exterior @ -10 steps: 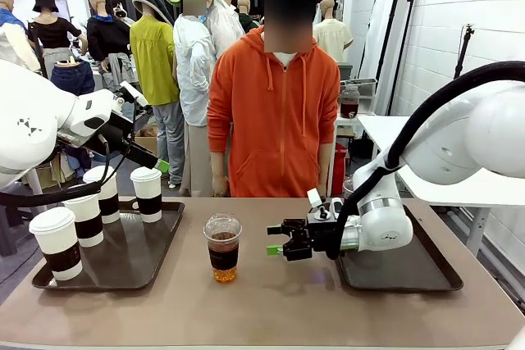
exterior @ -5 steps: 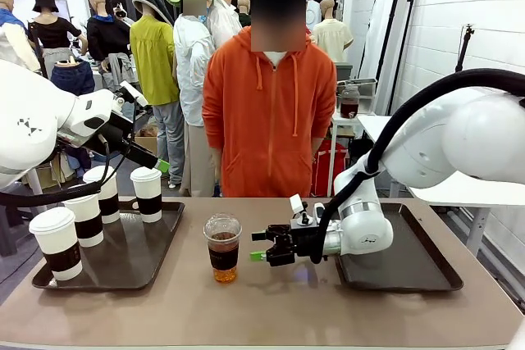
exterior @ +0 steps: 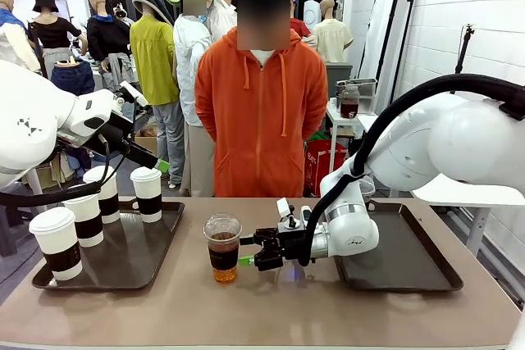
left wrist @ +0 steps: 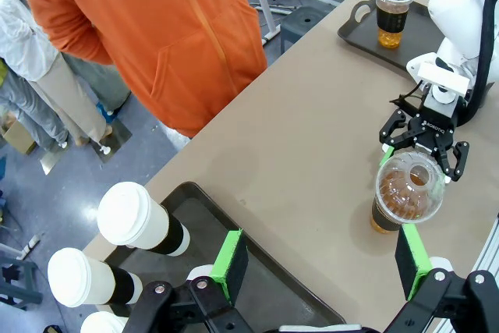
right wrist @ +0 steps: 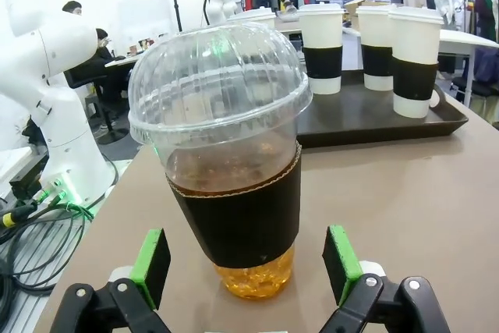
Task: Distribute the coffee onto the tray.
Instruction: Pick up another iced Americano from the middle of the table and place it on the right Handle tray.
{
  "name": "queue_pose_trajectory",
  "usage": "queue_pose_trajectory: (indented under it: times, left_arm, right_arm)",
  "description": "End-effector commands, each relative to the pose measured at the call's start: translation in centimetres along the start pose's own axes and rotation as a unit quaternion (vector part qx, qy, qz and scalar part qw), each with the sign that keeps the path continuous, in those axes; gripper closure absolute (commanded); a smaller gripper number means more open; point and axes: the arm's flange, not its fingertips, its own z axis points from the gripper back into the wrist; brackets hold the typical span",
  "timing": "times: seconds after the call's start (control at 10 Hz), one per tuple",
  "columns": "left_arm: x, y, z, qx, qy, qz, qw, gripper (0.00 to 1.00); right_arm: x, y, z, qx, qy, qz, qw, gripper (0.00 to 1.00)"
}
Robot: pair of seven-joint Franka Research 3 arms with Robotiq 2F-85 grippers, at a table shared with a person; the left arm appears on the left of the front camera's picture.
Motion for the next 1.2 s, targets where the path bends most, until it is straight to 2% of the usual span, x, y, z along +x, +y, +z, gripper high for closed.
queue_pose_trajectory:
  times: [0.0,1.1]
  left_arm:
    - [-0.2,0.2,-0.1,-0.004,-0.003,0.003,1.000,0.00]
    - [-0.2,0.2,-0.1,-0.004,-0.003,0.003,1.000,0.00]
  right_arm:
    - [-0.1,-0.6,-1.2,-0.008,0.001,-0.003,1.000,0.00]
    - [0.5,-1.7,-5.0,0.031,0.010,0.000,0.999,0.00]
